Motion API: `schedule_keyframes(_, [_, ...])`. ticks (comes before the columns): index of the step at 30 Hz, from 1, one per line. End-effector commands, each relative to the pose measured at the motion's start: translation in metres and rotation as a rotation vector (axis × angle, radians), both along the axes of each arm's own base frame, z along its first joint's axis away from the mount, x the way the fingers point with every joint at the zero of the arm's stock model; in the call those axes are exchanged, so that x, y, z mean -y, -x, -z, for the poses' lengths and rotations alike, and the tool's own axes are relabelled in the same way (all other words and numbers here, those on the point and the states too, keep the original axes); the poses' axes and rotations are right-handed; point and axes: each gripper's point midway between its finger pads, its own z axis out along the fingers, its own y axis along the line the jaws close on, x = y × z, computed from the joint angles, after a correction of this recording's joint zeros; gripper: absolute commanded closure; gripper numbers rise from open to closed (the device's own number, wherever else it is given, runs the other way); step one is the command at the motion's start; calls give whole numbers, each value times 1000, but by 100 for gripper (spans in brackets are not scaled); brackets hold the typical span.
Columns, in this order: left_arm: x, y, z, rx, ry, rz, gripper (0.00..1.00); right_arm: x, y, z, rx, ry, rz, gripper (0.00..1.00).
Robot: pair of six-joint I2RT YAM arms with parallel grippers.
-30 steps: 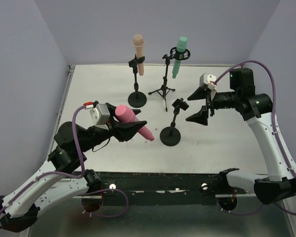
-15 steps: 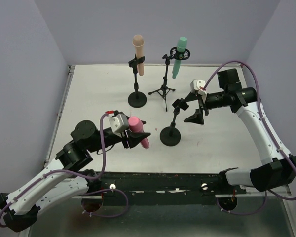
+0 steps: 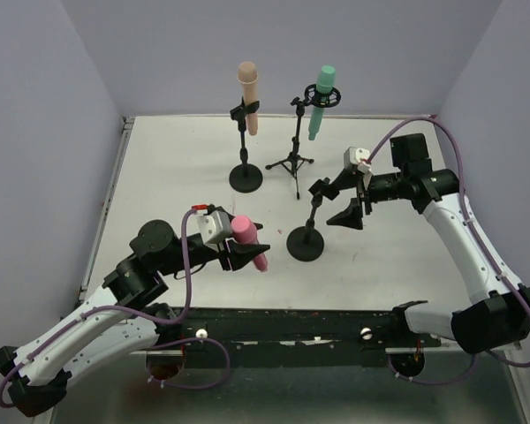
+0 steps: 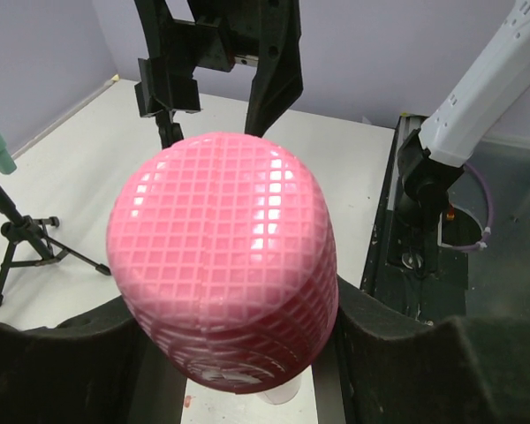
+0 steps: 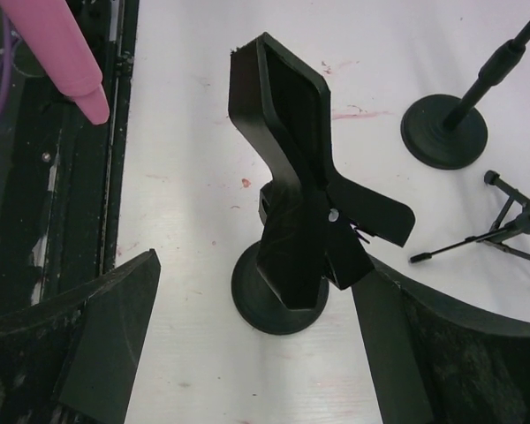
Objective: Attach the microphones to the stand
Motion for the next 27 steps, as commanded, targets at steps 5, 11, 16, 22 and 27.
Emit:
schedule_keyframes(5, [-1, 6, -13, 27, 49, 23, 100, 3, 25, -22, 2, -69, 25, 8])
schedule_keyframes(11, [0, 6, -14, 14, 55, 26, 100, -6, 39, -29, -91, -150, -59, 11])
schedule_keyframes(16, [0, 6, -17, 20, 59, 31, 100, 0, 33, -26, -61, -97, 3, 10])
schedule_keyframes(22, [5, 5, -19, 23, 41, 46, 100, 23, 12, -24, -47, -52, 184, 7])
schedule_keyframes(27, [7, 6, -22, 27, 34, 63, 100, 31, 9, -12, -21, -29, 186, 5])
